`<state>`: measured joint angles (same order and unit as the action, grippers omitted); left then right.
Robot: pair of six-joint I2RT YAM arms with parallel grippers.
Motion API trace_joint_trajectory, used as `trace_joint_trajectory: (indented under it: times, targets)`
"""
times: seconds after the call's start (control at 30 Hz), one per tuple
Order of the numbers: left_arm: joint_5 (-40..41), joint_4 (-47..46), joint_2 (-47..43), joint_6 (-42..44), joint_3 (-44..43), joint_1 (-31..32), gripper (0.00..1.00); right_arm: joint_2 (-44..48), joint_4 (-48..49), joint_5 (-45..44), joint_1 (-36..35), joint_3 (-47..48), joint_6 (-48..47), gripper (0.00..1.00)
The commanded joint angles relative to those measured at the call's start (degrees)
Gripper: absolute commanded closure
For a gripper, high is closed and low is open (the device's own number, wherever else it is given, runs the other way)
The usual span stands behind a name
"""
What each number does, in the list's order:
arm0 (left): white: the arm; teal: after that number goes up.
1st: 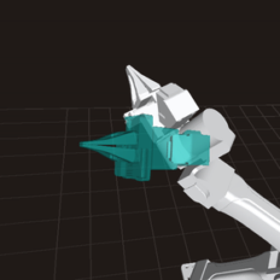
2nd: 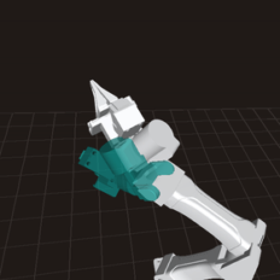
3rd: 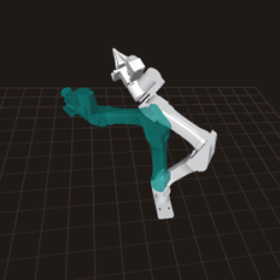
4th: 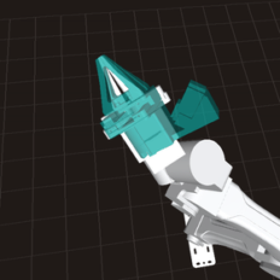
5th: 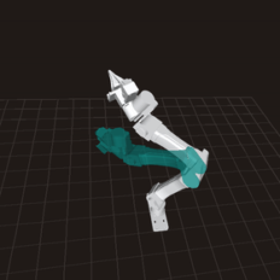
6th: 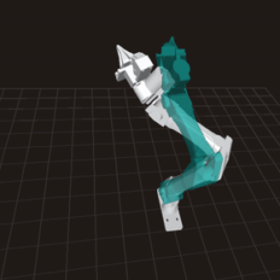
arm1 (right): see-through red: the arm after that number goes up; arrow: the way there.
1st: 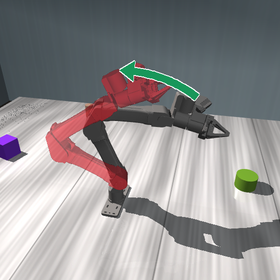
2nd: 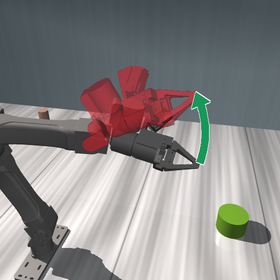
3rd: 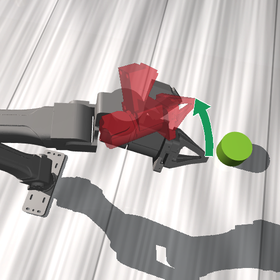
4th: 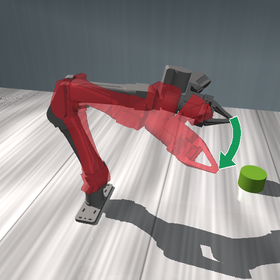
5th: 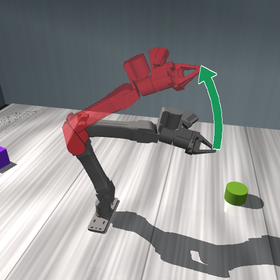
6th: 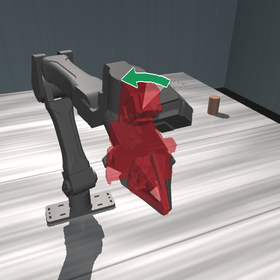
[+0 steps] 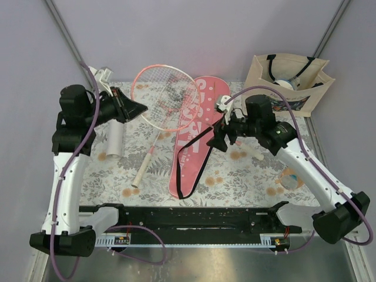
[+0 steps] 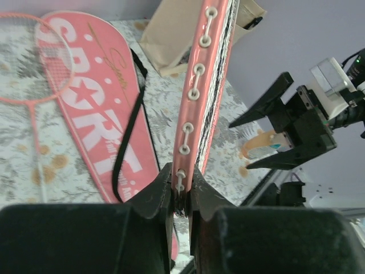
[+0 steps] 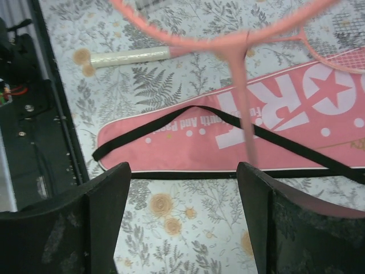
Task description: Pack up the badminton gear
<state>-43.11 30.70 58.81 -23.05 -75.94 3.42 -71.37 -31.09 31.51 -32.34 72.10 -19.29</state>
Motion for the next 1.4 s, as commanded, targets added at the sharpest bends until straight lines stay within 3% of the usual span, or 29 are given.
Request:
trace_joint_trajectory:
  times: [0.0, 0.17, 0.27, 0.5, 0.8, 0.93, 1.13, 1.2, 1.23, 1.27, 1.37]
  targets:
    - [-2.24, 5.85, 3.06, 10.38, -9.3, -3.42, 1.0, 2.29, 1.64, 14.08, 7.27, -4.24, 6.37, 0.16]
    - [-6.79, 6.92, 5.96, 11.89, -14.23, -7.46, 1.0, 1.85, 2.26, 16.74, 11.86, -9.33, 0.24, 0.16]
    - [-10.67, 6.83, 7.46, 11.45, -14.85, -8.51, 1.0, 0.72, 7.7, 17.89, 12.47, -12.5, -2.68, 0.16]
    - [-15.33, 6.66, 7.55, 13.29, -13.09, -9.22, 1.0, -2.18, 8.41, 21.66, 14.76, -4.96, -4.18, 0.13]
    - [-16.3, 4.38, 8.25, 11.54, -12.21, -9.31, 1.0, -15.09, 5.96, 29.04, 16.17, 2.08, -8.4, 0.17]
    - [-16.39, 3.75, 9.57, 10.66, -12.74, -9.48, 1.0, -19.68, 4.81, 36.59, 16.17, 4.54, -7.43, 0.32]
    - [-16.12, -0.1, 9.57, 8.82, -11.34, -10.8, 1.0, -19.6, 4.46, 38.1, 16.17, 4.02, -6.2, 0.51]
    - [-15.16, -2.73, 9.66, 6.45, -10.28, -11.5, 0.98, -19.16, 4.63, 38.8, 16.17, 3.84, -5.5, 0.79]
    - [-14.29, -4.31, 9.83, 4.78, -9.5, -11.94, 0.93, -18.98, 4.98, 38.72, 16.17, 3.84, -4.37, 0.93]
    - [-13.06, -5.98, 9.92, 2.85, -8.97, -12.21, 0.86, -18.72, 6.47, 38.63, 16.08, 3.84, -2.61, 1.0]
    - [-10.41, -15.11, 10.19, -7.41, -4.58, -12.39, 0.54, -16.88, 16.1, 39.33, 16.16, 1.74, 9.04, 1.0]
